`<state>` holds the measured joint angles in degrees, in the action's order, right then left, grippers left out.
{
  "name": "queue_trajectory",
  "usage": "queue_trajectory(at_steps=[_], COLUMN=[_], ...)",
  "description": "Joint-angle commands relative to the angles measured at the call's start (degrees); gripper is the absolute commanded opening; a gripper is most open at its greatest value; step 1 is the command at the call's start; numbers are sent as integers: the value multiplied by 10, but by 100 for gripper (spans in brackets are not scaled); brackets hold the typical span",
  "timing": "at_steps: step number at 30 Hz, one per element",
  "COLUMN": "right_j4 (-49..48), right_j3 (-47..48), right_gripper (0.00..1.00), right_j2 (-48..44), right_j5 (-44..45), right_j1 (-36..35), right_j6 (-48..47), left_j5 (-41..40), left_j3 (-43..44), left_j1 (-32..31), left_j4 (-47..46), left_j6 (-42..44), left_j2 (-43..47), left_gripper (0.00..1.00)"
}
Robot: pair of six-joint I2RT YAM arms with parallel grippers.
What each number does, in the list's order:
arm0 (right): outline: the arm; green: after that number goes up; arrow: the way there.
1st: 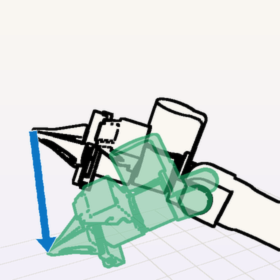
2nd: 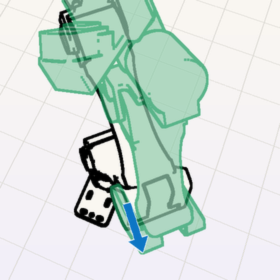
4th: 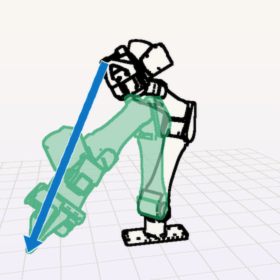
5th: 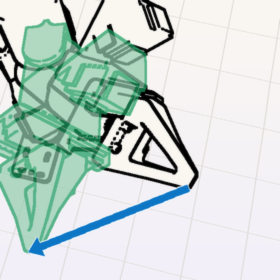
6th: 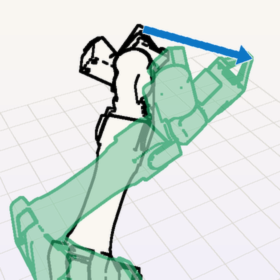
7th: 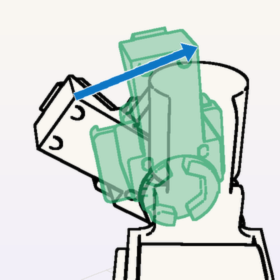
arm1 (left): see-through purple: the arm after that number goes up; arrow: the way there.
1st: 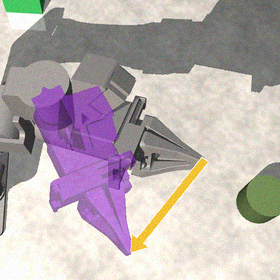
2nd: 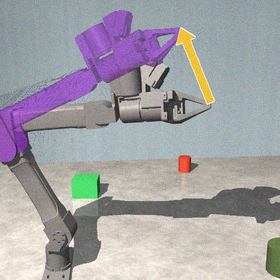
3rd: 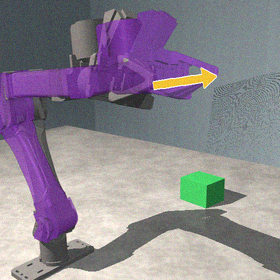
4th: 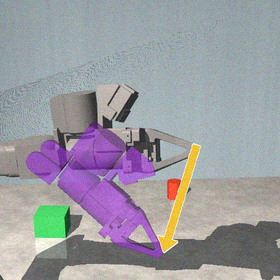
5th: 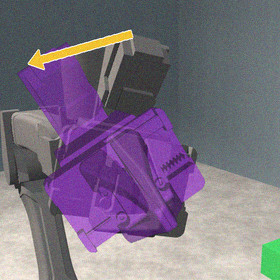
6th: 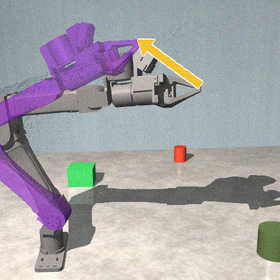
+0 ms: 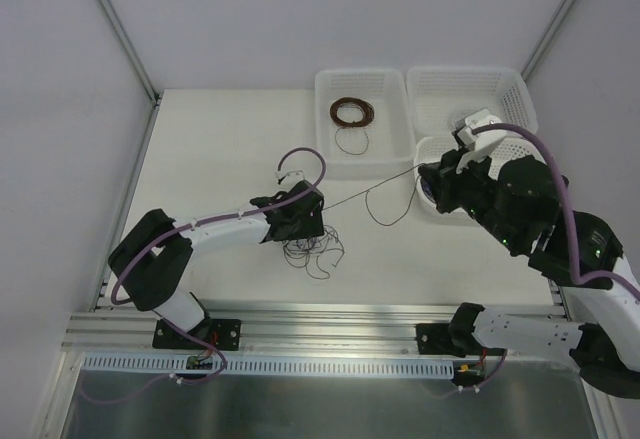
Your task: Untangle the cables
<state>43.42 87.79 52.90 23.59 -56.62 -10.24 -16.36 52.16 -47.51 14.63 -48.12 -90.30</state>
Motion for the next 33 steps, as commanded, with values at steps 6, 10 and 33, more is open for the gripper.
queue_trajectory(at_steps=[6,10,33], right_j4=[-6,-6,-23], right_j3=[56,87,120], right_gripper=[1,1,1], right_j2=[-64,-74,-78], right_j5=[135,155,157], right_j1=[-1,-1,-1], right_j6=[-44,-64,-82], left_j5=[-32,-27,5], left_j3=[-56,-84,-139], left_j1=[76,123,297], left_j4=[19,21,29], left_j6=[44,62,97], left_j2=[67,100,151], left_gripper=[70,72,85])
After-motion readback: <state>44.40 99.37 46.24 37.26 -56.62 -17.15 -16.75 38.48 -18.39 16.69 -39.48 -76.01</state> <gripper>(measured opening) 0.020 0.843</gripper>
